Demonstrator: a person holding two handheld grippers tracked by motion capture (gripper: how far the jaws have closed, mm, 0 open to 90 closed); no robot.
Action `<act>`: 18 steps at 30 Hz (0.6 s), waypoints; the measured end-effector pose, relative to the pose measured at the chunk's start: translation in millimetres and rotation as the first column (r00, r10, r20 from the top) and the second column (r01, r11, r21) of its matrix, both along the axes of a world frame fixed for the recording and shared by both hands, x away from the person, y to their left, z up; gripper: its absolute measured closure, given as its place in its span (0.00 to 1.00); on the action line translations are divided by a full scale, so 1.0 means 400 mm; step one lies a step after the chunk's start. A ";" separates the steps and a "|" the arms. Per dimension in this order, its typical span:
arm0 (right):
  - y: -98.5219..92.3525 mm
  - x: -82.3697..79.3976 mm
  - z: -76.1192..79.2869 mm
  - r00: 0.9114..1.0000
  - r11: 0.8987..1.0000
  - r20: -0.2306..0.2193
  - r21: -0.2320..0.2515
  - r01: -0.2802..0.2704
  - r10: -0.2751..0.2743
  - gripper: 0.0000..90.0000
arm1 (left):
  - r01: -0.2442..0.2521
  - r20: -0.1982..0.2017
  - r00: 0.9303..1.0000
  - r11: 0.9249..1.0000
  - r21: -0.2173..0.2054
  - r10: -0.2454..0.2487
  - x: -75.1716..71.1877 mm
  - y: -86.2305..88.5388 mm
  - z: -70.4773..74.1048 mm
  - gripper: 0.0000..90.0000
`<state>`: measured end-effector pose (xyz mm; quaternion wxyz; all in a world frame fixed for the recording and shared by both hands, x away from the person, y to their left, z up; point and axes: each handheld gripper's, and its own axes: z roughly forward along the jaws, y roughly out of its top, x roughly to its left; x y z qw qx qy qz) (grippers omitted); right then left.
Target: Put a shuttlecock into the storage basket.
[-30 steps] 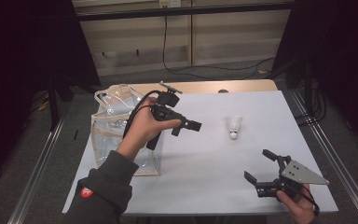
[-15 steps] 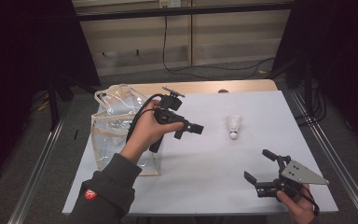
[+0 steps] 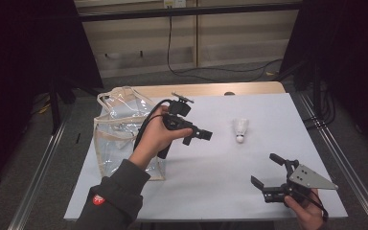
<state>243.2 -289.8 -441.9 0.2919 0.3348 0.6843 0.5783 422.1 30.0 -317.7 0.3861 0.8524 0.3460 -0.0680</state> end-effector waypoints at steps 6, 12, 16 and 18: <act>0.000 0.000 0.000 1.000 1.000 -0.002 -0.002 0.000 0.000 0.02 | 0.001 0.000 1.000 1.000 0.005 -0.001 0.000 -0.004 -0.011 0.09; -0.001 0.000 0.000 1.000 1.000 0.000 -0.001 0.001 -0.001 0.02 | 0.004 0.001 1.000 1.000 0.006 -0.004 -0.003 -0.015 -0.021 0.09; -0.001 0.000 0.000 1.000 1.000 0.000 -0.001 0.000 0.000 0.02 | 0.003 -0.007 1.000 1.000 -0.005 -0.003 -0.006 -0.023 -0.030 0.09; -0.001 0.000 0.000 1.000 1.000 0.000 -0.001 0.002 -0.002 0.02 | 0.009 -0.006 1.000 1.000 0.000 -0.009 -0.006 -0.025 -0.034 0.09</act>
